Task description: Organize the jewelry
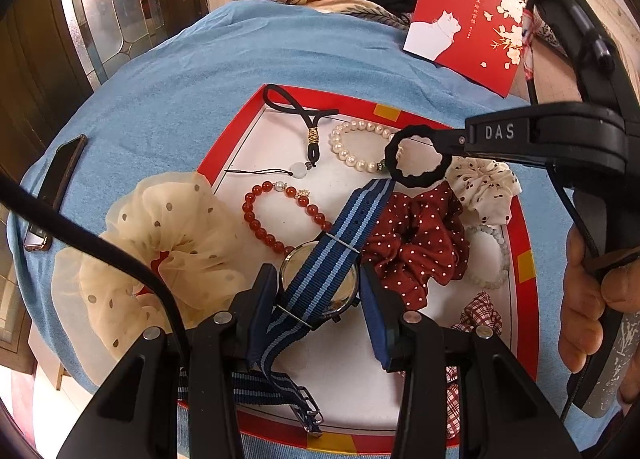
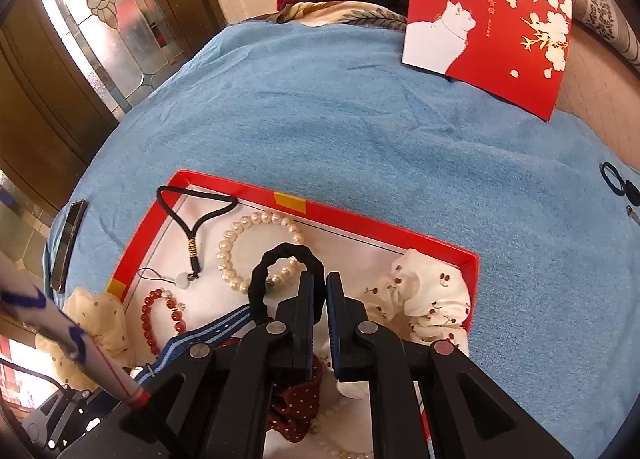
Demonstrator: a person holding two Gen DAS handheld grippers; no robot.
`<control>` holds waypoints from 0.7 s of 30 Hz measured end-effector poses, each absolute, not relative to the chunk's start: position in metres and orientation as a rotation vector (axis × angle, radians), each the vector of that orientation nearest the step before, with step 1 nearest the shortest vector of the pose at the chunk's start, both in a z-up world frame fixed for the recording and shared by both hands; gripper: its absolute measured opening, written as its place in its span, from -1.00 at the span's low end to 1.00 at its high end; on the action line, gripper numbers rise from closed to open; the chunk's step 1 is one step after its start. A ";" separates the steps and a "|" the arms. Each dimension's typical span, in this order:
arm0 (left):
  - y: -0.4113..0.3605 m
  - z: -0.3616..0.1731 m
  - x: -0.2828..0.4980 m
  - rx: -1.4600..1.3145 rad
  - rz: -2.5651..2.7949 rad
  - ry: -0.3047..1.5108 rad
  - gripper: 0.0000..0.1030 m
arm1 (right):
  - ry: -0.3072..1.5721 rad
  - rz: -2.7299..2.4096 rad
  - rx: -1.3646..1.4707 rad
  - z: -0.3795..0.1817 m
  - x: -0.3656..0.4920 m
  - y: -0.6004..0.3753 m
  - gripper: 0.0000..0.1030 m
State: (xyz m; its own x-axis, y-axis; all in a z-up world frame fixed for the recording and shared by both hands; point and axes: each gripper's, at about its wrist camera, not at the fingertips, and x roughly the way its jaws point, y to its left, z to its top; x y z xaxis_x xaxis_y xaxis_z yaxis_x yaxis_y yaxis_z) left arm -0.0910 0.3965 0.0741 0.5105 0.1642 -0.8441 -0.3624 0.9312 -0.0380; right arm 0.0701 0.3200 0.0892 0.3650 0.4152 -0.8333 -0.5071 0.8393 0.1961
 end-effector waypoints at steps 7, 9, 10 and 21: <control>0.397 0.085 -0.095 -0.236 0.324 0.962 -0.19 | 1.010 0.607 -0.043 0.112 0.063 0.310 -0.18; 0.397 0.091 -0.097 -0.243 0.323 0.959 -0.10 | 0.991 0.625 -0.014 0.126 0.060 0.301 -0.17; 0.397 0.095 -0.099 -0.250 0.324 0.955 -0.03 | 0.979 0.627 -0.006 0.132 0.059 0.296 -0.11; 0.394 0.150 -0.144 -0.343 0.330 0.814 0.20 | 1.017 0.511 -0.067 0.106 0.040 0.221 0.06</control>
State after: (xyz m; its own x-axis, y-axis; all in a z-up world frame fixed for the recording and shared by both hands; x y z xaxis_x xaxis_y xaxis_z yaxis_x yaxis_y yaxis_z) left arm -0.1443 0.3935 0.1501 0.6423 0.1535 -0.7510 -0.4124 0.8950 -0.1698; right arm 0.0395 0.2208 0.1059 0.4191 0.3769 -0.8260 -0.4377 0.8809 0.1799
